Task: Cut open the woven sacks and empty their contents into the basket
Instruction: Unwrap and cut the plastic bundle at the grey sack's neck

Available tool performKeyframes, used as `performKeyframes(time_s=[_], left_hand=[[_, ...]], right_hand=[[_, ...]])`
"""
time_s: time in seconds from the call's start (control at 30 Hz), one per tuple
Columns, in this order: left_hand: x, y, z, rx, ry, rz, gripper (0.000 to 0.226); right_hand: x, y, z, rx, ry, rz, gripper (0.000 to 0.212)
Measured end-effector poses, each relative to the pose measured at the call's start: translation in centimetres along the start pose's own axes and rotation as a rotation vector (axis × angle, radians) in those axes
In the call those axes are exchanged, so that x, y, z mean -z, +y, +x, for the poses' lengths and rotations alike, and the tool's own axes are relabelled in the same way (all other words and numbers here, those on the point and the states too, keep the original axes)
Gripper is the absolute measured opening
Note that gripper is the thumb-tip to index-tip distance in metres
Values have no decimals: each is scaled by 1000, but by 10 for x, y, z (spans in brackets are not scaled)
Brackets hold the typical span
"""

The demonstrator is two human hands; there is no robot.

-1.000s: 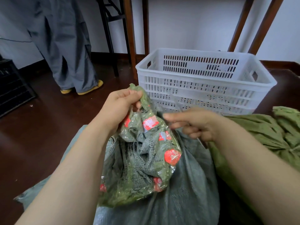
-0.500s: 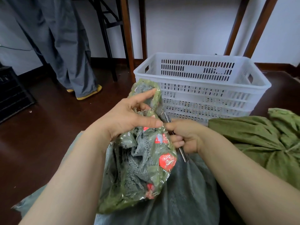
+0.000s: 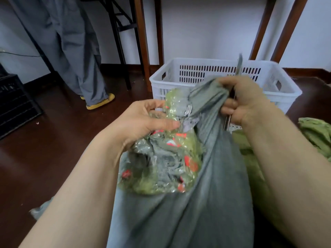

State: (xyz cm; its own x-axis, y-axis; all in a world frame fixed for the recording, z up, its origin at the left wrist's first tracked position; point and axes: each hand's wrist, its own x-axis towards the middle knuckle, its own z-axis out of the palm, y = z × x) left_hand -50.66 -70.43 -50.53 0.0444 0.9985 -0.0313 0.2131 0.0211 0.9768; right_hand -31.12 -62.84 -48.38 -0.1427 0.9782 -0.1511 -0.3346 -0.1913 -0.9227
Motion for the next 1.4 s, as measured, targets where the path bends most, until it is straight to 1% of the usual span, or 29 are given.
performKeyframes(time_s=[0.07, 0.13, 0.17, 0.2, 0.23, 0.27, 0.3, 0.33, 0.4, 0.5, 0.53, 0.6, 0.7, 0.8, 0.9, 0.97, 1.0, 1.03, 1.07, 1.1, 1.13, 1.17, 1.2, 1.23, 1.27, 1.3, 1.33, 1.37, 1.4], left_hand=[[4, 4, 3, 35, 49, 89, 49], [9, -1, 3, 114, 71, 196, 45], [10, -8, 1, 150, 56, 206, 41], [10, -16, 0, 180, 68, 182, 36], [11, -25, -1, 207, 113, 131, 32], [13, -31, -2, 228, 175, 57, 31], [15, -35, -2, 244, 221, -32, 34], [18, -36, -2, 253, 243, -118, 36], [22, -36, 0, 231, 247, -218, 27], [20, -28, 3, 163, 208, -246, 20], [17, -26, 2, 153, 165, -274, 26], [12, -23, 1, 140, 79, -315, 46], [7, -21, 0, 66, 32, -249, 40], [4, -23, 1, 49, 97, -168, 35], [4, -20, 6, 60, 201, 2, 38], [1, -13, 9, 65, 254, 194, 41], [2, -9, 10, 70, 271, 384, 38], [3, -3, 9, 90, 268, 655, 37], [3, 4, 6, 146, 232, 950, 43], [4, 12, 2, 238, 167, 1212, 57], [4, 20, -3, 344, 98, 1402, 75], [5, 28, -6, 414, 76, 1494, 89], [5, 38, -11, 436, 96, 1522, 91], [4, 47, -13, 402, 153, 1483, 86], [3, 54, -14, 324, 237, 1387, 72], [0, 57, -12, 205, 337, 1238, 56], [-4, 57, -11, 106, 405, 1086, 46], [-8, 53, -9, 63, 421, 957, 39], [-12, 46, -5, 72, 389, 817, 31]], right_hand=[[-9, -11, 1, 91, -24, 99, 29], [-13, -7, 6, 55, -82, 133, 26], [-12, 0, 7, 12, -101, 41, 22], [-9, 8, 8, -33, -101, -169, 16], [-5, 16, 7, -89, -77, -457, 18], [-1, 25, 7, -145, -43, -723, 27], [3, 33, 7, -179, -26, -867, 34], [5, 38, 7, -188, -18, -888, 37], [4, 41, 7, -178, -46, -752, 38], [-8, 42, 1, -180, -168, -609, 40], [-12, 45, -1, -192, -216, -579, 45], [-19, 52, -5, -221, -288, -524, 49], [-22, 62, -6, -245, -336, -416, 44], [-22, 64, -6, -187, -293, -403, 20], [-24, 60, -4, -102, -213, -472, 14], [-27, 60, -5, -58, -186, -525, 12], [-28, 60, -7, -34, -178, -539, 10], [-28, 62, -8, -6, -172, -545, 10], [-28, 64, -9, 25, -164, -548, 11], [-27, 64, -10, 55, -154, -552, 13], [-26, 63, -10, 80, -142, -553, 14], [-25, 62, -9, 96, -134, -546, 15], [-25, 60, -9, 99, -133, -531, 15], [-24, 59, -8, 96, -140, -513, 15], [-24, 58, -8, 90, -151, -496, 15], [-24, 58, -8, 87, -163, -479, 15], [-25, 58, -8, 83, -175, -461, 14], [-26, 59, -8, 78, -184, -443, 15], [-26, 59, -8, 73, -191, -421, 15]])
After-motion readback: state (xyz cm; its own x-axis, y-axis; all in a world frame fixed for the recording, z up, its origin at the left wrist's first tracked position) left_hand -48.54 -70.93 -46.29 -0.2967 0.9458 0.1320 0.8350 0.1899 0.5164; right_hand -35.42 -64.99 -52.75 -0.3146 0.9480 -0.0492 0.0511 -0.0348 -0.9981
